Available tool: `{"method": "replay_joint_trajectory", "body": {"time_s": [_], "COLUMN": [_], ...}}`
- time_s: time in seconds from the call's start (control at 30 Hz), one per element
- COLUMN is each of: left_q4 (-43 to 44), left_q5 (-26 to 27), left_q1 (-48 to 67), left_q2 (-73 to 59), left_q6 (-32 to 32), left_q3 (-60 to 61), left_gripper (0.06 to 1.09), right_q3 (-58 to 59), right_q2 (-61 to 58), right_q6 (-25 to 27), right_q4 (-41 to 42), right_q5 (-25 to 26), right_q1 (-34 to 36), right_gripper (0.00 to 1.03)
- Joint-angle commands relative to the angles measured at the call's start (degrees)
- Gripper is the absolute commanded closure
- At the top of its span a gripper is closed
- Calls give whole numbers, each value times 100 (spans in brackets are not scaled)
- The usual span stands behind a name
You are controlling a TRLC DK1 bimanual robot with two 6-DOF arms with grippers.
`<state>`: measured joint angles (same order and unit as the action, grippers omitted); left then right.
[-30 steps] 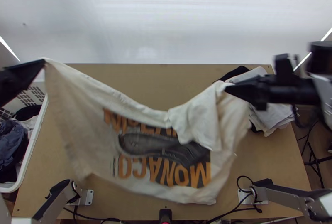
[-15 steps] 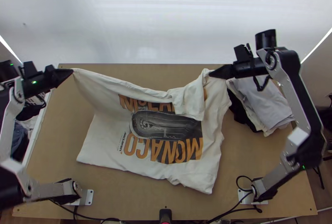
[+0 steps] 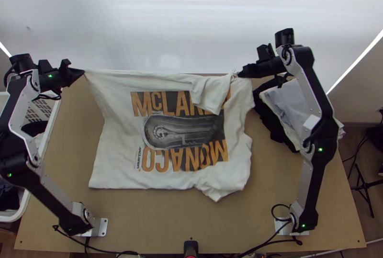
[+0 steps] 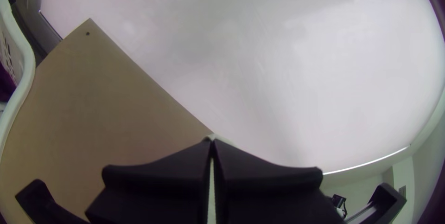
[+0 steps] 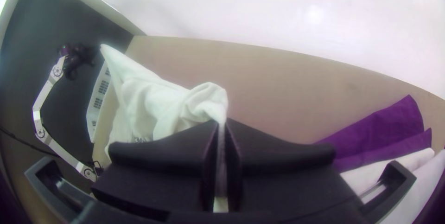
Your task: Fold the t-shirt
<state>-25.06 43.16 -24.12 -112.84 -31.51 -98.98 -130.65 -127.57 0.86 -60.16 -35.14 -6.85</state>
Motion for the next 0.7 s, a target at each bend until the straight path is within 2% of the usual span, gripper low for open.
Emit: {"method": "replay_joint_trajectory", "body": {"time_s": [0.0,0.3,0.67], "left_q4": [-34,-245,-386], "left_q5": [-264,-642,-659], "left_q1": [-172,276,698], "left_q2": [-1065,-1452,-1434], "left_q6": [-40,285,329], "left_q3": [-983,-1053,-1036], "left_gripper": [105,105,105], "right_q3": [-312,-145,-92], "right_q2": [-567,-620,-937], "right_q6": [-148,-403,-438], "right_q4": [145,136,250], "right_q5": [349,349,367], "right_q1": [-27,-9,-255], "right_gripper": [100,100,100]}}
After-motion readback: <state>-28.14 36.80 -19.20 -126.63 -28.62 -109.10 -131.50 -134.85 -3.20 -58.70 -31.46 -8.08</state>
